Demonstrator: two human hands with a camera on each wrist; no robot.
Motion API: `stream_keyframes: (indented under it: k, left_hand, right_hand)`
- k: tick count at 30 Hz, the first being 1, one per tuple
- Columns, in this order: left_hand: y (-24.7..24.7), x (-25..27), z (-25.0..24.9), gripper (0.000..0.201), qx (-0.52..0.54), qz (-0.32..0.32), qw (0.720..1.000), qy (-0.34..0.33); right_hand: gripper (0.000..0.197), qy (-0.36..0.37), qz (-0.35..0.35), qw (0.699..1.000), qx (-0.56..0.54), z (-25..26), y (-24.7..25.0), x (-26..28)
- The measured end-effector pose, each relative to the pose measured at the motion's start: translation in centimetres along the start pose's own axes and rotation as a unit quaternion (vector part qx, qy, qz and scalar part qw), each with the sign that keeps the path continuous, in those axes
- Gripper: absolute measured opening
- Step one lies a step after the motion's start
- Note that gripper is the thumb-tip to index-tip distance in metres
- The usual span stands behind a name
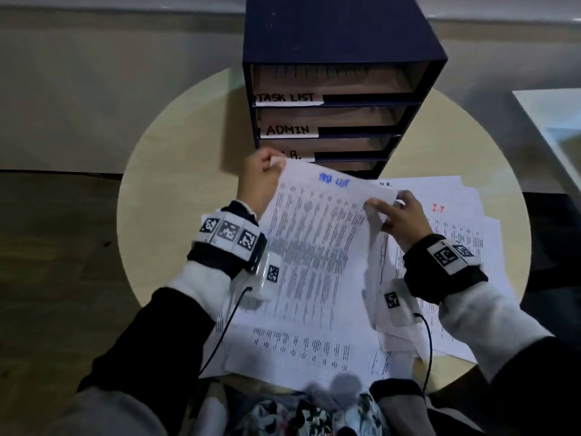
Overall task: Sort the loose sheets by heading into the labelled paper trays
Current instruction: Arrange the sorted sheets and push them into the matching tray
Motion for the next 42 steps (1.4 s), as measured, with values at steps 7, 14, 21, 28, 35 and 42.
stream_keyframes:
  k: [7, 14, 21, 28, 35, 42]
  left_hand:
    - [2.7, -3.6, -4.6, 0.016, 0.081, -0.132, 0.988, 0.016]
    - [2.8, -4.8, -5.5, 0.016, 0.022, -0.118, 0.990, 0.074]
    - [0.9, -1.9, -3.8, 0.013, 0.052, 0.007, 0.996, 0.067]
    - [1.6, 0.0, -1.7, 0.021, 0.082, 0.041, 0.991, 0.099]
    - [1.4, -1.4, -3.5, 0.029, 0.076, 0.003, 0.993, 0.093]
    - [0.7, -3.3, -5.4, 0.019, 0.139, -0.043, 0.986, 0.083]
  right_hand:
    - [0.013, 0.049, 0.101, 0.994, 0.003, 1.2, -1.3, 1.7]
    - [0.019, 0.048, 0.054, 0.997, -0.008, 2.4, -0.6, 1.9]
    - [0.017, 0.095, 0.002, 0.995, 0.003, 8.8, -0.5, 0.0]
    - [0.006, 0.087, -0.036, 0.995, 0.011, 14.5, -0.5, -4.5]
    - [0.003, 0.086, -0.003, 0.996, 0.011, 15.0, -1.8, -3.5]
    - [0.030, 0.119, -0.080, 0.990, 0.004, 14.1, 0.0, -2.5]
Point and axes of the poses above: each hand's wrist, its own x-axis away from the middle knuckle, its own y-axis out of the back of the hand, z = x × y, the point moved 8 cm from there along -x, towards the middle knuckle, and after that the axes turned 7 degrees about x, right-handed, at the moved point
